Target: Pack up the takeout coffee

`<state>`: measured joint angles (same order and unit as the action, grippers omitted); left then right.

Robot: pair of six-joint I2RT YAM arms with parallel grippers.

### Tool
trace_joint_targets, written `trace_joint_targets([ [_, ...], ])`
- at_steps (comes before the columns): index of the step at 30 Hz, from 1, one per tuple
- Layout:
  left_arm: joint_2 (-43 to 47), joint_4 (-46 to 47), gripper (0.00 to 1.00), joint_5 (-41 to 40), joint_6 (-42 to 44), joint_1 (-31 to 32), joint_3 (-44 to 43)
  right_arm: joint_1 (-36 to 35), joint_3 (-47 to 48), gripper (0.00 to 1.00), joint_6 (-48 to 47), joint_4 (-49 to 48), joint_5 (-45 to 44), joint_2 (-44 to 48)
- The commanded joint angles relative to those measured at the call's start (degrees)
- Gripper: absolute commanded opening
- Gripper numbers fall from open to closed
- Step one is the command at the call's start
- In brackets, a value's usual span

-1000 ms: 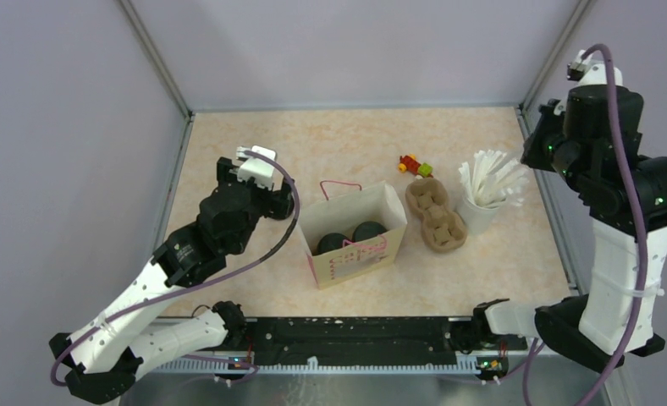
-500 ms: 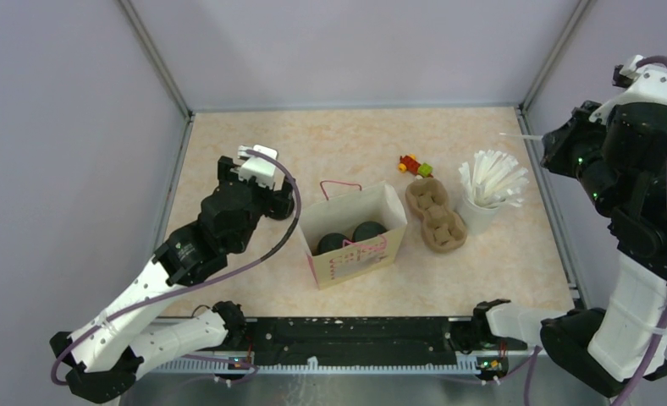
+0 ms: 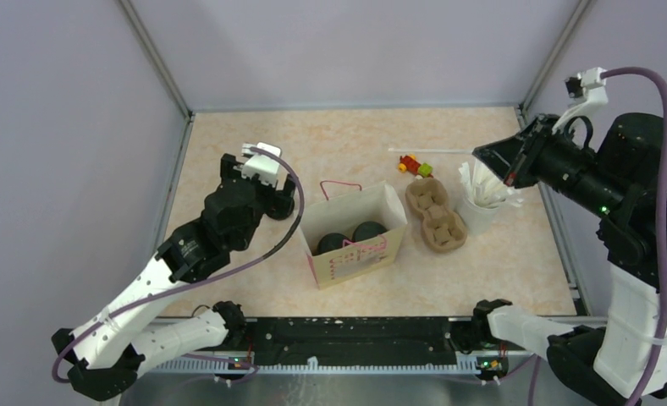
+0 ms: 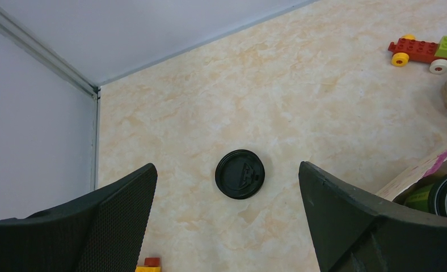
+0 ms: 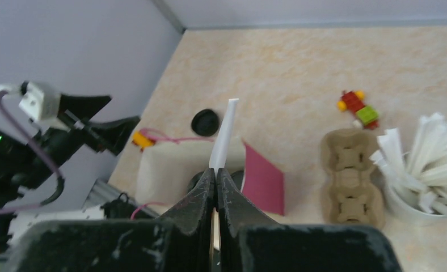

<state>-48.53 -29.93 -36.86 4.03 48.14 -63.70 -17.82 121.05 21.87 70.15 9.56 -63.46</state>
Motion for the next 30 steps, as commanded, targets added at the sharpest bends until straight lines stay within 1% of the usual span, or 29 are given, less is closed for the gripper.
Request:
trace_joint_targets([
  [1, -1.04, 3.02, 0.99, 0.21, 0.64, -0.1, -2.61, 0.49, -5.94, 0.0, 4.74, -3.53, 18.49, 3.39],
  [4, -1.76, 3.48, 0.99, 0.44, 0.79, -0.06, -3.01, 0.45, -11.17, 0.0, 7.35, -5.97, 23.51, 5.41],
  [6, -2.11, 3.88, 0.99, 0.6, 0.88, -0.14, -3.04, 0.42, -13.66, 0.0, 8.88, -7.29, 25.34, 6.04],
  [12, -2.52, 3.93, 0.99, 0.76, 0.25, -0.04, -3.14, 0.5, -16.37, 0.0, 7.98, -6.58, 27.39, 5.06],
  [16, -2.14, 3.96, 0.99, 0.5, 0.39, -0.05, -3.09, 0.45, -20.53, 0.0, 7.8, -9.18, 28.73, 4.17],
  [18, -1.96, 3.9, 0.99, 0.29, 0.88, -0.15, -3.0, 0.48, -24.98, 0.0, 7.91, -12.67, 29.64, 4.84],
  [20, -1.56, 4.1, 0.99, -0.02, 1.35, -0.1, -2.65, 0.49, -31.58, 0.0, 9.14, -18.36, 30.61, 6.04],
  [22, -1.06, 4.34, 0.99, -0.34, 1.68, -0.11, -2.05, 0.43, -37.7, 0.0, 12.37, -27.9, 31.94, 7.34],
  [25, -0.16, 4.19, 0.99, -0.81, 1.09, -0.05, -1.3, 0.38, -43.53, 0.0, 17.55, -37.79, 32.97, 6.87],
  [27, 0.72, 4.39, 0.99, -1.32, 0.46, -0.07, -0.14, 0.4, -46.02, 0.0, 19.3, -41.89, 34.11, 5.67],
  [30, 1.48, 4.54, 0.99, -1.63, -0.67, -0.1, 0.79, 0.27, -47.31, 0.0, 18.35, -43.08, 35.42, 2.83],
])
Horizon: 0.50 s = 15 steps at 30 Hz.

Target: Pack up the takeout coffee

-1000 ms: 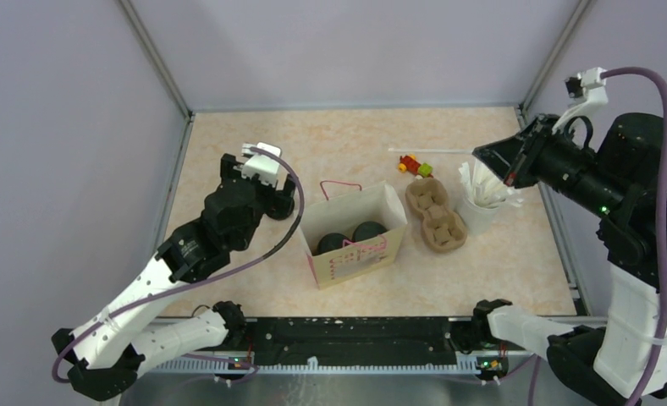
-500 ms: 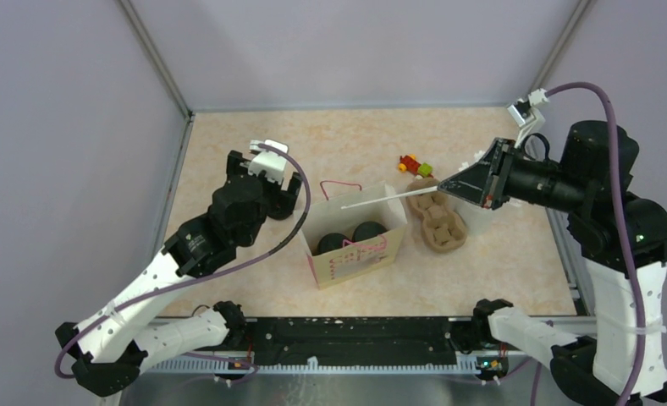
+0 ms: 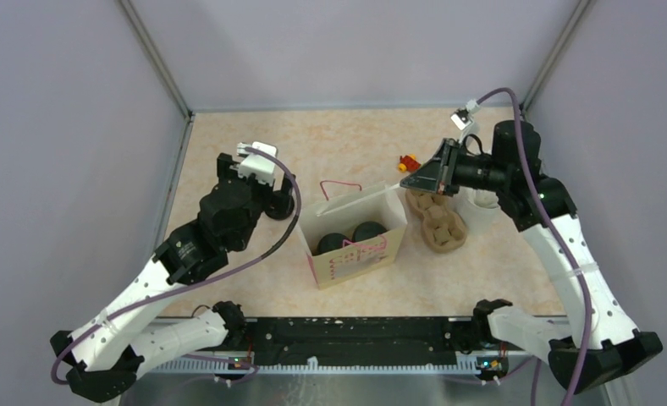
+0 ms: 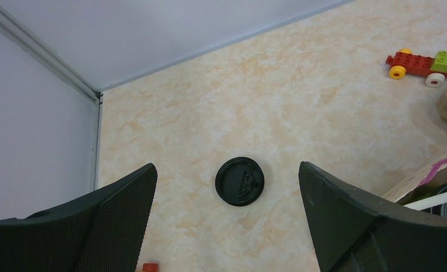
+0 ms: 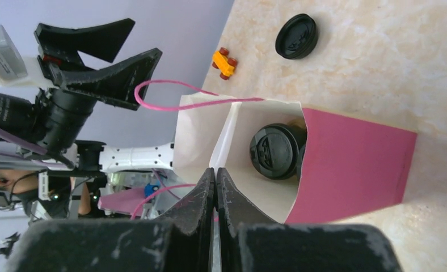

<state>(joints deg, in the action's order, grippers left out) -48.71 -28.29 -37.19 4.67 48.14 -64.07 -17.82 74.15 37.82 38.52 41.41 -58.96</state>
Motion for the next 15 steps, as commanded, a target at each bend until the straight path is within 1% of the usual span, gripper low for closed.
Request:
trace_joint_targets([
  [1, 1.79, 2.89, 0.99, -1.31, -1.49, -0.13, 1.19, 0.29, -0.78, 0.0, 2.16, -11.65, 3.94, -2.47],
  [6, 1.86, 2.72, 0.99, -1.58, -0.97, -0.08, 1.1, -0.09, -1.92, 0.03, 1.62, -10.44, 4.13, -5.44],
  [7, 1.96, 2.72, 0.99, -1.71, -0.81, -0.14, 1.18, -0.18, -1.86, 0.05, 1.3, -9.95, 4.16, -5.66],
  [8, 2.05, 2.72, 0.99, -1.82, -0.67, -0.12, 1.15, -0.19, -1.46, 0.1, 1.17, -9.34, 4.27, -5.87],
  [11, 2.15, 2.72, 0.99, -1.91, -0.63, -0.11, 1.33, -0.13, 2.58, 0.31, -0.59, -4.6, 3.66, -7.48],
  [13, 2.09, 2.8, 0.99, -1.85, -0.52, -0.13, 1.56, -0.18, 6.8, 0.41, -2.12, 0.28, 1.9, -8.6],
  [15, 1.96, 2.85, 0.99, -1.67, -0.15, -0.08, 1.73, -0.13, 11.77, 0.45, -3.71, 5.89, -1.98, -9.86],
])
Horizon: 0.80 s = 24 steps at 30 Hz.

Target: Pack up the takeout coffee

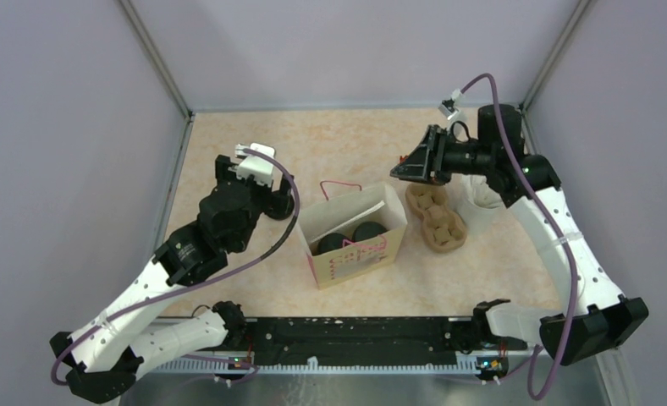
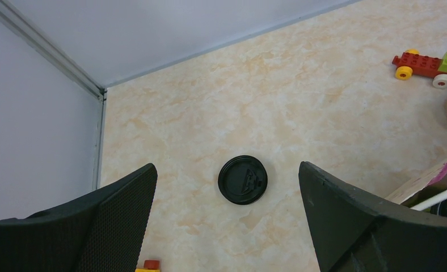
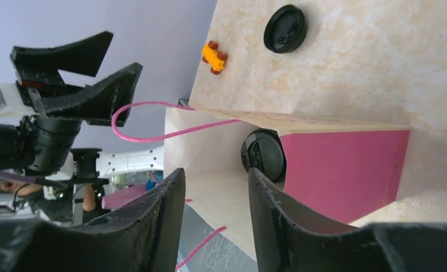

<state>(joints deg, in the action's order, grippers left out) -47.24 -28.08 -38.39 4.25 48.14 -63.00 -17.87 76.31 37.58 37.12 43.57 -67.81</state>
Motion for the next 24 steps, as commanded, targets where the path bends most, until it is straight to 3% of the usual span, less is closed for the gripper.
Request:
trace_joint_targets([
  [1, 0.48, 2.67, 0.99, -0.57, 0.69, -0.08, 0.81, -0.1, 11.82, 0.46, -3.93, 9.76, -6.61, -1.39],
  [7, 0.56, 3.2, 0.99, -1.77, 4.72, -0.08, 2.07, 0.47, 23.68, 0.46, -6.45, 23.93, -27.68, -4.02],
  [13, 2.84, 2.85, 0.99, -3.04, 5.35, -0.06, 2.56, 0.47, 25.63, 0.45, -12.63, 35.57, -49.12, -7.07],
  [19, 5.52, 1.08, 0.99, -3.06, 3.33, -0.06, 3.86, 0.7, 24.65, 0.39, -16.91, 39.33, -59.42, -8.92],
  [24, 6.46, 0.55, 0.99, -2.3, 2.45, -0.11, 4.59, 2.81, 22.05, 0.34, -13.22, 39.85, -63.54, -8.38],
])
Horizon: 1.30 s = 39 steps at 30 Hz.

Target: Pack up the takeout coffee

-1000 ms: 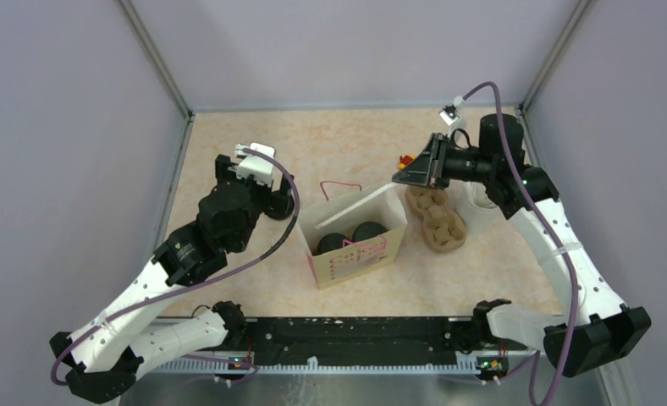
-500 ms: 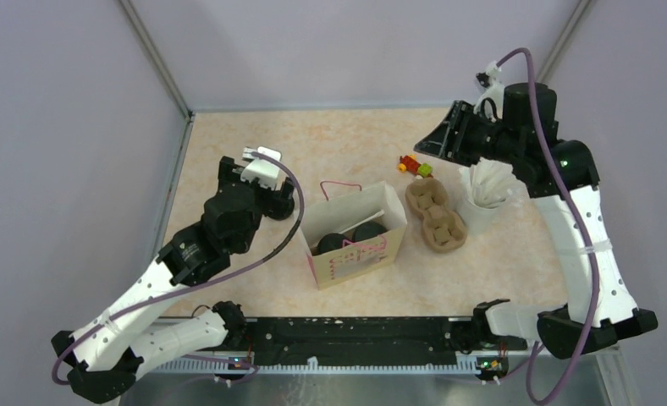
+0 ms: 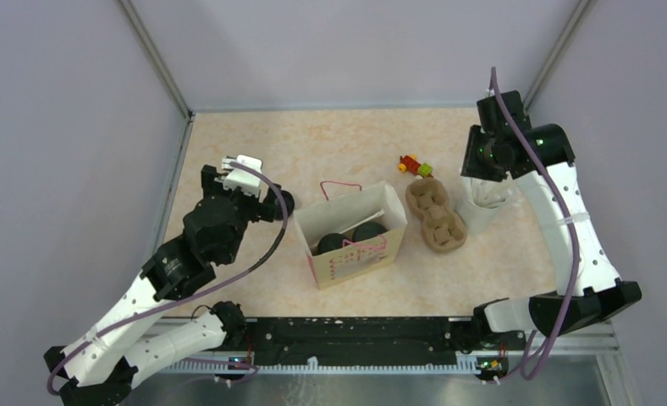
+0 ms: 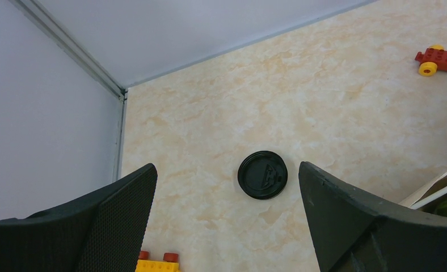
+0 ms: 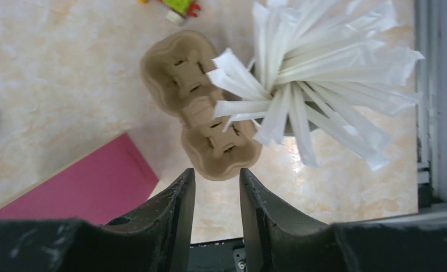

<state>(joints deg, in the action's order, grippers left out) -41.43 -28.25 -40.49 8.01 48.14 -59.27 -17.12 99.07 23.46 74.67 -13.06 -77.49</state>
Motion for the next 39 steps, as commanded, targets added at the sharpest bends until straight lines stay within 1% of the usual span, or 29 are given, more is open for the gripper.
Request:
trace_joint_targets([
  [1, 0.66, 0.74, 0.99, 0.15, -1.47, -0.1, 0.97, 2.09, -1.06, 0.34, 1.74, 2.32, -7.89, 1.58],
  [3, 0.78, 0.74, 0.99, 0.64, -1.47, -0.06, 0.99, 3.21, -1.71, 0.34, 2.74, 2.13, -8.32, 2.09],
  [7, 0.92, 1.37, 0.99, 1.22, -1.5, -0.12, 1.35, 7.87, -3.68, 0.34, 3.64, 1.81, -5.87, 2.87],
  [10, 1.14, 1.53, 0.99, 1.87, -1.43, -0.07, 1.38, 13.9, -5.9, 0.39, 6.77, 0.85, -0.82, 4.62],
  [13, 1.58, 1.45, 0.99, 2.14, -1.12, -0.05, 1.62, 18.25, -8.76, 0.4, 10.75, -0.44, 1.55, 6.77],
  [15, 2.14, 1.12, 0.99, 2.21, -0.88, -0.09, 1.82, 19.62, -11.19, 0.4, 12.33, -1.81, 1.75, 8.05],
  [20, 3.18, -0.09, 0.99, 2.23, -0.81, -0.06, 1.57, 19.85, -15.11, 0.33, 13.31, -6.31, 2.65, 9.65],
  [23, 4.01, -0.42, 0.99, 1.53, -1.08, -0.07, 2.31, 19.86, -16.64, 0.3, 11.95, -10.16, 6.84, 10.44],
  [27, 4.51, -1.6, 0.99, 1.78, -2.3, -0.06, 2.59, 19.86, -13.56, 0.3, 7.56, -9.78, 9.26, 9.02],
  [31, 4.61, -1.55, 0.99, 1.94, -2.67, -0.02, 2.84, 19.89, -11.03, 0.29, 3.25, -8.71, 8.17, 8.5],
  [39, 4.47, -1.35, 0.99, 1.97, -3.42, -0.11, 3.06, 19.85, -12.49, 0.3, -2.47, -10.7, 15.05, 7.55],
])
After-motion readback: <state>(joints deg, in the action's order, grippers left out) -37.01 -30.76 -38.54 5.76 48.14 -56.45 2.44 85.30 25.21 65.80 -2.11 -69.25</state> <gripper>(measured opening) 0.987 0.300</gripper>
